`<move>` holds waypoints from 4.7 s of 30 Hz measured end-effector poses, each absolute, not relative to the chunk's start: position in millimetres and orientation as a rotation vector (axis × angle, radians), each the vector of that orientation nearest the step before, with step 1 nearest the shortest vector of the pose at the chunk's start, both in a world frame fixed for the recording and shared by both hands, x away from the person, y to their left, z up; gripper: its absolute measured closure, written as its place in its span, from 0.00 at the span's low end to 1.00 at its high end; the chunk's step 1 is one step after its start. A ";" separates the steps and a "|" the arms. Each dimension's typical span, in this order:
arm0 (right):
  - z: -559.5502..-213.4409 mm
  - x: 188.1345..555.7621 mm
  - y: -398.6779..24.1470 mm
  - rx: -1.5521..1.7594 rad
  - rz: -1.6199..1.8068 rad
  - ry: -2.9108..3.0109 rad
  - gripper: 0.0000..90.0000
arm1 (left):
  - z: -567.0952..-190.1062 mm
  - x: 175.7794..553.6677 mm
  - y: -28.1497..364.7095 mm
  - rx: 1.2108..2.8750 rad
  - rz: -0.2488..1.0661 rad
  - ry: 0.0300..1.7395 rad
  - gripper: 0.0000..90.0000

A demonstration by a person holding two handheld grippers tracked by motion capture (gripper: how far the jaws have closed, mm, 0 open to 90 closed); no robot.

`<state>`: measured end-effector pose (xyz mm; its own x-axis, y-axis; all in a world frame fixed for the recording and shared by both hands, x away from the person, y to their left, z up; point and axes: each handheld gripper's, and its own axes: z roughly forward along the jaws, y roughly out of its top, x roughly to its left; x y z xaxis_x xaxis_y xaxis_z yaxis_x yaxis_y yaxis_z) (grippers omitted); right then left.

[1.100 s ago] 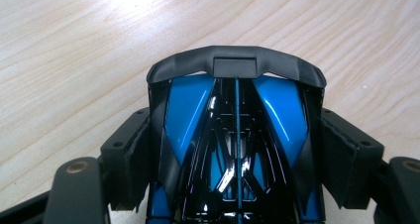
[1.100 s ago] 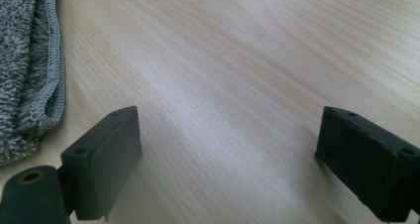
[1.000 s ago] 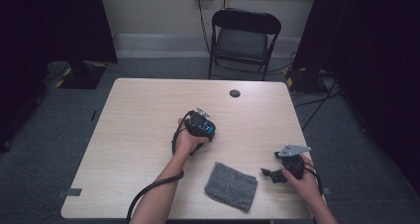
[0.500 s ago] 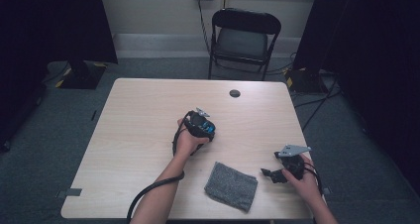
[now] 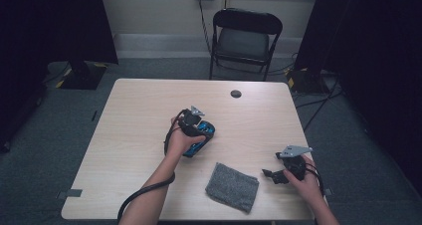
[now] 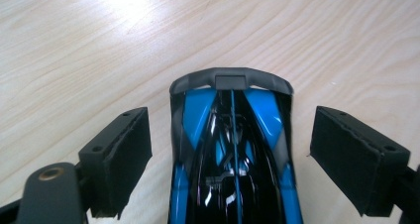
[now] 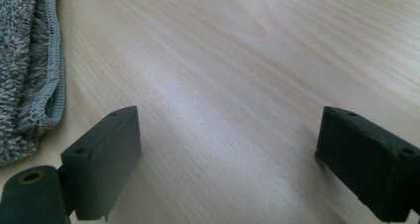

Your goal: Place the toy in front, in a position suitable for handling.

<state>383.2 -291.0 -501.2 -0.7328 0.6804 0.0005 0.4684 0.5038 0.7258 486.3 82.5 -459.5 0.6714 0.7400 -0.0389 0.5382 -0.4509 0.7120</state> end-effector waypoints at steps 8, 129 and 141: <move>-501.2 383.2 -291.0 0.968 1.060 2.465 0.10 | -455.8 456.5 111.3 2.146 0.374 0.942 0.17; -493.2 310.8 -200.0 0.670 1.160 2.636 0.51 | -500.7 424.9 128.8 2.134 0.428 0.941 0.29; -490.6 310.8 -195.8 0.708 1.130 2.633 0.78 | -500.8 424.8 128.7 2.133 0.430 0.941 0.29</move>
